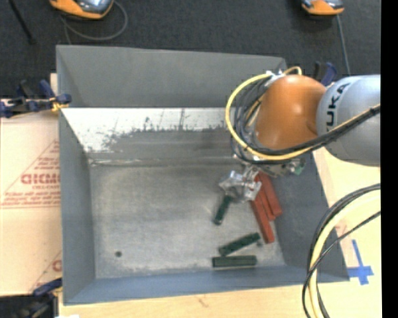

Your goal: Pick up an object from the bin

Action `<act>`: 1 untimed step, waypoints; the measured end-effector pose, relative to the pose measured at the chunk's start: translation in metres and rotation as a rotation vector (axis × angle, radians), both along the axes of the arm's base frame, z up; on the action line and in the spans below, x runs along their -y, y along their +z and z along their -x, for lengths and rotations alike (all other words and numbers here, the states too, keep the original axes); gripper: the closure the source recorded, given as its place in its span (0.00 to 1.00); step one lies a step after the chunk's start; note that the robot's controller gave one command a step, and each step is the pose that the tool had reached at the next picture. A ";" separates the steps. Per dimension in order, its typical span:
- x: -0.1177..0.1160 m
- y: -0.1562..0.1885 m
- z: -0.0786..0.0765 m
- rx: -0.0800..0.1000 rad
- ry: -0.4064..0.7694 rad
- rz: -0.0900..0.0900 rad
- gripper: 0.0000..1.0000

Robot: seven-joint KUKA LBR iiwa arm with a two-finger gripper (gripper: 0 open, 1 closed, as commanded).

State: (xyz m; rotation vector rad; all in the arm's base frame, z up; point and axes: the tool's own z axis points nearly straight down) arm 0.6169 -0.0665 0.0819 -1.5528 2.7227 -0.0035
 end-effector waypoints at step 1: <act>0.000 0.000 0.000 0.000 0.000 0.000 0.00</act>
Offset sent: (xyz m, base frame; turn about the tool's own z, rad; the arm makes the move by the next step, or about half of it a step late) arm 0.0000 0.0000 0.0000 0.0000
